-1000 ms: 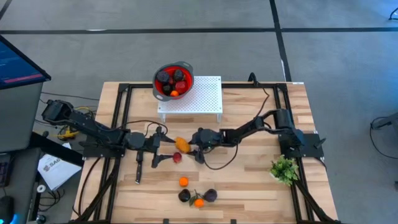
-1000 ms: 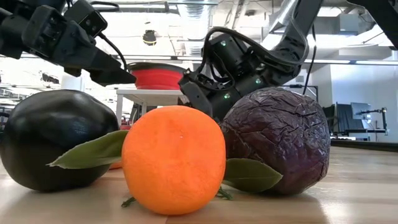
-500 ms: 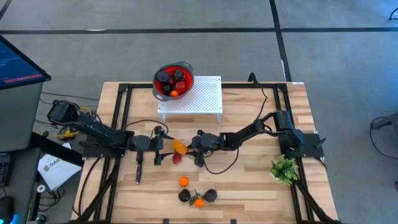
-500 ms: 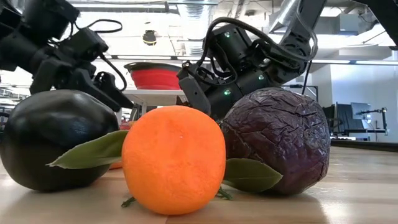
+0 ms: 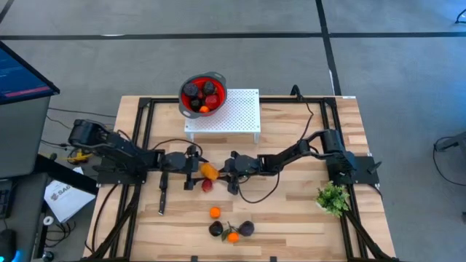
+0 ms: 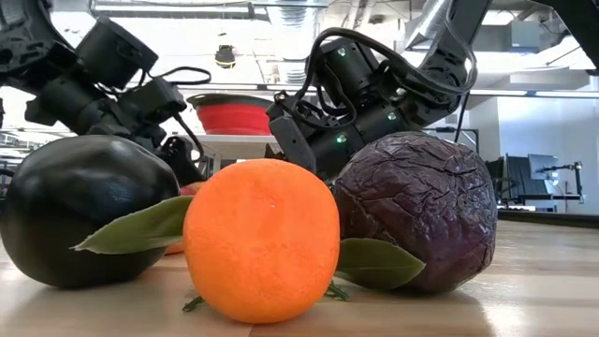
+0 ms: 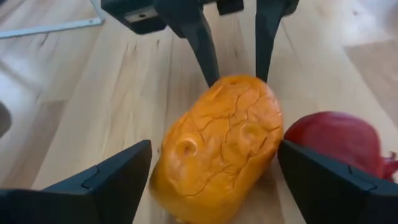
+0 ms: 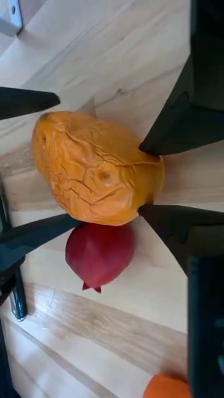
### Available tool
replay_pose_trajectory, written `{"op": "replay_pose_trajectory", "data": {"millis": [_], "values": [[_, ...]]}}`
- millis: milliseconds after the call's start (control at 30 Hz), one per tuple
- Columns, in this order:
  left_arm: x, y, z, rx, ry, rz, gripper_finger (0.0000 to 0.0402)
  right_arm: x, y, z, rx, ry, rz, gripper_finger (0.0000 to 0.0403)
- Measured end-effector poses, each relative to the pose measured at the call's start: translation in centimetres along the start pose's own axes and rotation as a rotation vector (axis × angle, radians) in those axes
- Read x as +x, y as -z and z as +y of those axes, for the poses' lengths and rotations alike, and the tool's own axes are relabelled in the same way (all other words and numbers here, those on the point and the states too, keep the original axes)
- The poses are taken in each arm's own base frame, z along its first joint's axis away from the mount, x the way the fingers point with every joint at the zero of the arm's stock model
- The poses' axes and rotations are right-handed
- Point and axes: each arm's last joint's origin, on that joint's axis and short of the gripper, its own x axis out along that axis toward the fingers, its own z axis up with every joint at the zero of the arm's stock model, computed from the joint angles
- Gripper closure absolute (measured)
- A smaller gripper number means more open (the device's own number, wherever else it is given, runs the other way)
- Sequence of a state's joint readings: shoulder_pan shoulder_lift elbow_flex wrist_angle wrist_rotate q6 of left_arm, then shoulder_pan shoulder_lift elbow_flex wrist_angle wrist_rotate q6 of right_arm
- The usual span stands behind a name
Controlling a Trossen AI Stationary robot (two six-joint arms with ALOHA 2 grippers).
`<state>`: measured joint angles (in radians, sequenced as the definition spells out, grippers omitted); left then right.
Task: Pick & Place Fruit
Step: Put the yellow mango into the red strainer bowl on the shelf
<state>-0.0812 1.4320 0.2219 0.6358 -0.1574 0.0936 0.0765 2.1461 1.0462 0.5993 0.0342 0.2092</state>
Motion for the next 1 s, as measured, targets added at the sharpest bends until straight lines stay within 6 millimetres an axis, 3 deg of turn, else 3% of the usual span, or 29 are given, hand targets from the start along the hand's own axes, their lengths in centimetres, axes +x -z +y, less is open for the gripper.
{"op": "replay_pose_trajectory", "data": {"millis": [233, 500, 767, 1000], "values": [[0.2, 0.1, 0.0, 0.062, 0.023, -0.001, 0.0101, 0.0, 0.1, 0.0, 0.000, -0.006, 0.006, 0.0278], [0.2, 0.1, -0.1, 0.068, 0.029, -0.005, 0.0152, -0.1, 0.1, -0.4, 0.005, -0.004, 0.025, 0.0244], [0.1, -0.2, 0.0, 0.062, 0.028, -0.024, 0.0166, -2.9, -1.6, 0.0, 0.043, 0.065, 0.184, 0.0188], [-1.6, -2.3, 0.1, 0.042, 0.019, -0.168, 0.0183, -5.8, -2.4, 3.5, -0.044, 0.239, 0.225, 0.0193]]}}
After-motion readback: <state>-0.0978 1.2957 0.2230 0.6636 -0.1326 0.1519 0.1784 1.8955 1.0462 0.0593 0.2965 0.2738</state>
